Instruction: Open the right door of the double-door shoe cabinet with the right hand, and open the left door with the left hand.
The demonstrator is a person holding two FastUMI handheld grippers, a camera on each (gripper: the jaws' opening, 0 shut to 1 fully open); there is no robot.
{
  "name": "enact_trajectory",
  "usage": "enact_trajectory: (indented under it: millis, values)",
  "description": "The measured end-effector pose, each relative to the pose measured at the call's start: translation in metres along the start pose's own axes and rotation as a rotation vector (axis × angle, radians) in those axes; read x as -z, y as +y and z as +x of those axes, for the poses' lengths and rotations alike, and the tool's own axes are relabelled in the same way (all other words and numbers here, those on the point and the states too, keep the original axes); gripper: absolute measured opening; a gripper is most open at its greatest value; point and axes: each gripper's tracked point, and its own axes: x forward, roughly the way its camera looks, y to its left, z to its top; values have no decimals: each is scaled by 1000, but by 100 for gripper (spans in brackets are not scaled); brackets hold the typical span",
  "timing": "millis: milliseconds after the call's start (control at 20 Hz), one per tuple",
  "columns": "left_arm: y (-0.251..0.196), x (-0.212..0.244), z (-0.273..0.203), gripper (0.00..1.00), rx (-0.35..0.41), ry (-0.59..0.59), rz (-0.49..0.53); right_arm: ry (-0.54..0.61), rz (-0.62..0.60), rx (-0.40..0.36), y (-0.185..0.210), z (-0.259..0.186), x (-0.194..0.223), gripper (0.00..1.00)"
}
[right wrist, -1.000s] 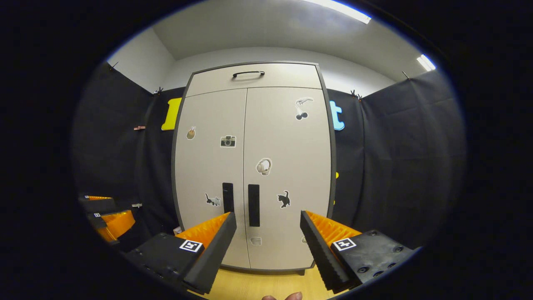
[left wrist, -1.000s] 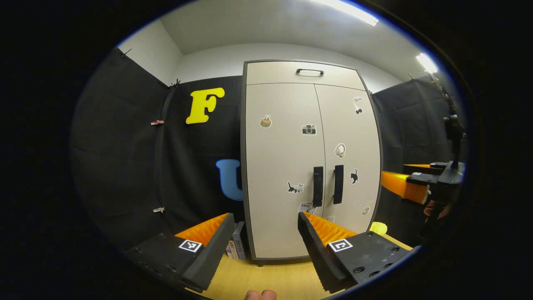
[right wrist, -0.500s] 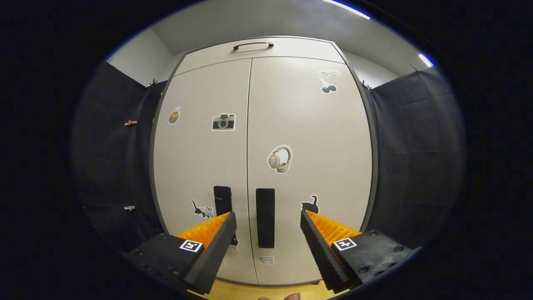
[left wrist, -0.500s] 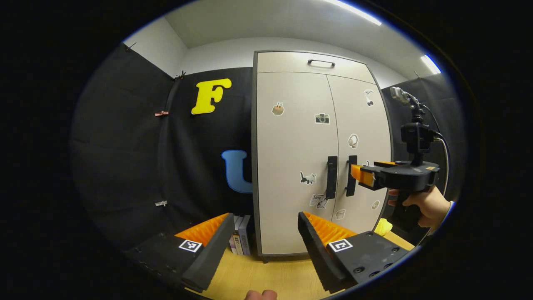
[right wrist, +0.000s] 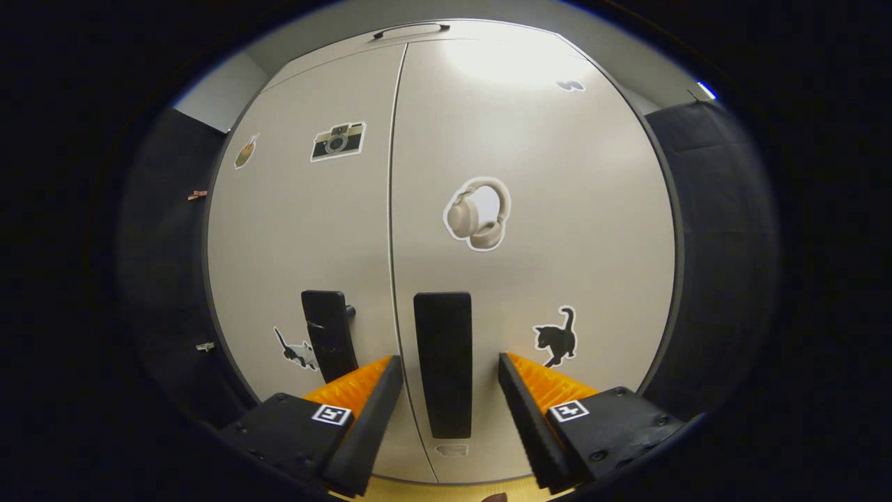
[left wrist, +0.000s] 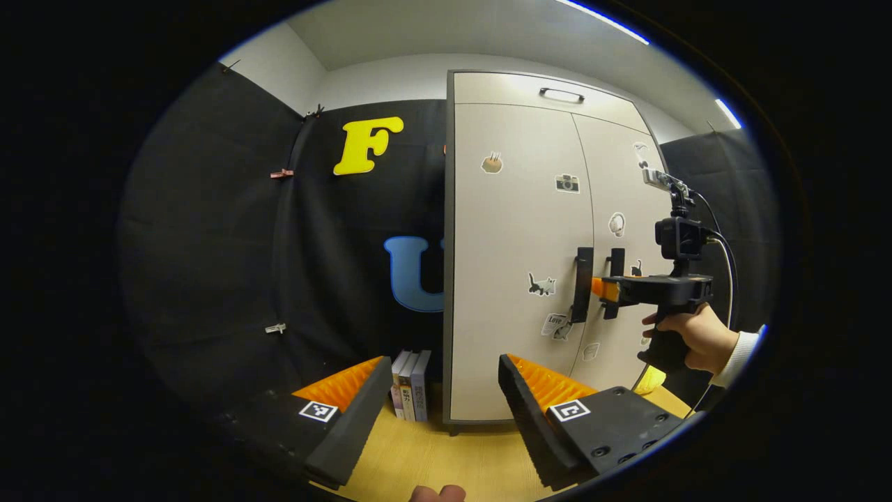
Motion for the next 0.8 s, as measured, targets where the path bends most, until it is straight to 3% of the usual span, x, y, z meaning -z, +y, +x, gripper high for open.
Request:
enact_trajectory:
  millis: [50, 200, 250, 350, 500, 650, 800]
  values:
    - [2, 1, 1, 95, -5, 3, -5, -23, -31, 2, 0, 6, -2, 71]
    - [6, 5, 4, 95, -12, 12, -15, -49, -112, -14, 7, 4, -1, 53]
    - [7, 7, 3, 95, -15, 15, -15, -48, -110, 2, 7, 3, -2, 39]
    - [7, 7, 1, 95, -16, 18, -16, -31, -60, 18, 6, 4, -1, 32]
    - [7, 7, -4, 95, -22, 19, -11, -26, -35, 18, 5, 6, 0, 32]
    - [4, 6, -14, 95, -26, 17, -12, 25, -11, -11, 5, 2, 0, 15]
    - [2, 1, -24, 95, -31, 7, 2, 21, 1, -53, 4, -11, -3, 15]
